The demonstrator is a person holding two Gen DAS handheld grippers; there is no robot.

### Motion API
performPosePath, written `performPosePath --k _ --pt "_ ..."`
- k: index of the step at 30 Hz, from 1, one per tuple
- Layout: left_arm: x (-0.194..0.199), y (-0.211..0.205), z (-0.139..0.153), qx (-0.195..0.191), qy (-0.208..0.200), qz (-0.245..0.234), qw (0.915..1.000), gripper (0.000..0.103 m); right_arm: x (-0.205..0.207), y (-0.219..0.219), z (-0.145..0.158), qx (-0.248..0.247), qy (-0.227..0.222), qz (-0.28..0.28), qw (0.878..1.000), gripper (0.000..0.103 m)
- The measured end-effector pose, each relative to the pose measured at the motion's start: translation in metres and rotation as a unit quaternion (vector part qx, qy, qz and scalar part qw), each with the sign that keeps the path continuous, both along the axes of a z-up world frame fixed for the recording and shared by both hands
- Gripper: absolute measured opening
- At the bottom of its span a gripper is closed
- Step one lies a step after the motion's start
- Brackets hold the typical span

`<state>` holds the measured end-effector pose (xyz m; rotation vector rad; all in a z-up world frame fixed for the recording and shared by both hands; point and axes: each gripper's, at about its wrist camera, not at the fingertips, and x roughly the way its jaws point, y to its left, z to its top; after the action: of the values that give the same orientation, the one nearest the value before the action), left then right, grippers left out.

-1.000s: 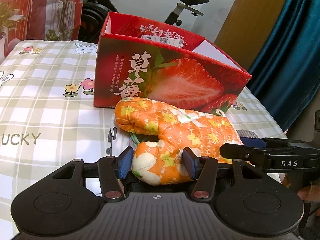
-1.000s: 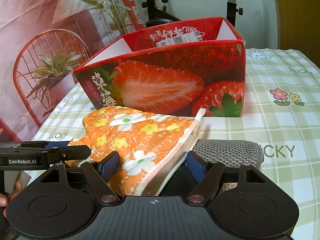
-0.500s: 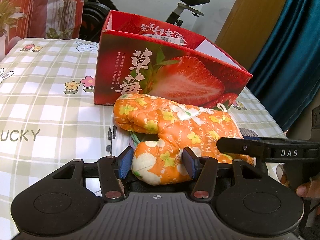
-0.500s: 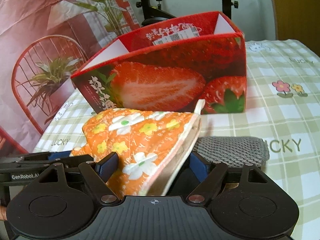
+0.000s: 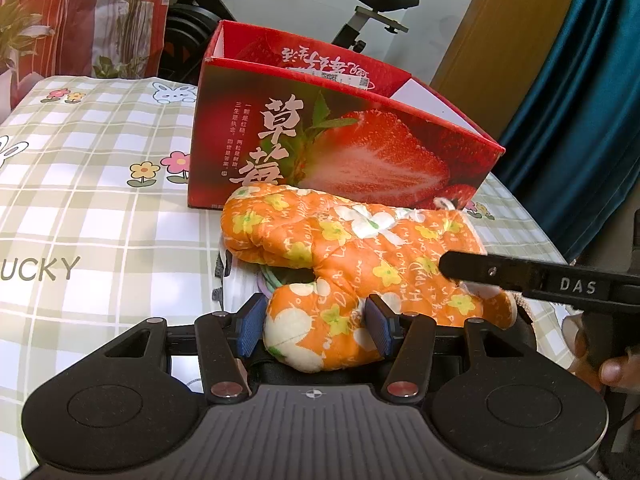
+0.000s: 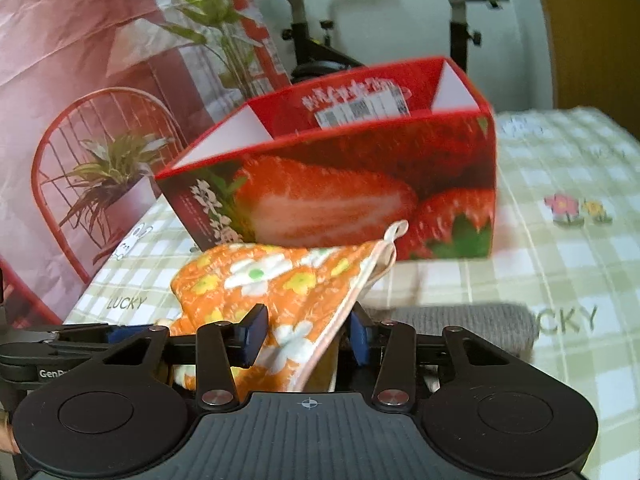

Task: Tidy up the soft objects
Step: 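Lift the oven mitt off the table with both grippers, then carry the oven mitt over the red box and lower it inside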

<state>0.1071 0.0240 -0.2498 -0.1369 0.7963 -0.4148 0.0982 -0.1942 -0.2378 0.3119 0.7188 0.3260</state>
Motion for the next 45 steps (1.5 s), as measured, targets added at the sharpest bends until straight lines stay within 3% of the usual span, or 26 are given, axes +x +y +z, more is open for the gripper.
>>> performPosePath --k 3,9,14,20,29,31,32,33,36,45 --pt "0.0 0.0 0.0 -0.002 0.0 0.001 1.0 0.057 -0.001 -0.005 -0.008 0.027 0.011 -0.008 1.0 0.039" --pt "0.005 0.012 0.003 -0.041 0.017 0.017 0.9989 0.057 -0.002 -0.002 -0.01 0.012 -0.011 0.007 1.0 0.017" --pt "0.018 0.035 0.004 -0.11 0.046 0.062 0.9909 0.059 -0.003 0.004 -0.01 -0.015 -0.027 0.022 0.999 0.014" --pt "0.048 0.055 -0.002 -0.154 0.077 0.114 0.9784 0.059 -0.003 0.004 -0.011 -0.024 -0.036 0.027 0.999 0.013" --pt "0.083 0.036 -0.008 -0.149 0.09 0.093 0.9803 0.059 -0.004 0.003 -0.012 -0.025 -0.038 0.029 0.999 0.013" --pt "0.082 0.037 -0.01 -0.147 0.091 0.094 0.9804 0.053 -0.004 0.003 -0.011 -0.024 -0.038 0.029 0.999 0.013" --pt "0.081 0.037 -0.008 -0.14 0.089 0.092 0.9818 0.042 -0.004 0.004 -0.011 -0.025 -0.038 0.029 0.999 0.013" --pt "0.079 0.037 -0.006 -0.128 0.084 0.09 0.9841 0.034 -0.004 0.003 -0.011 -0.026 -0.038 0.029 0.999 0.013" --pt "0.075 0.036 0.001 -0.114 0.071 0.079 0.9878 0.027 -0.004 0.004 -0.007 -0.029 -0.04 0.03 0.998 0.012" --pt "0.052 0.029 0.052 -0.079 -0.006 0.032 0.9964 0.023 -0.01 -0.004 0.03 -0.031 -0.085 0.031 0.995 0.01"
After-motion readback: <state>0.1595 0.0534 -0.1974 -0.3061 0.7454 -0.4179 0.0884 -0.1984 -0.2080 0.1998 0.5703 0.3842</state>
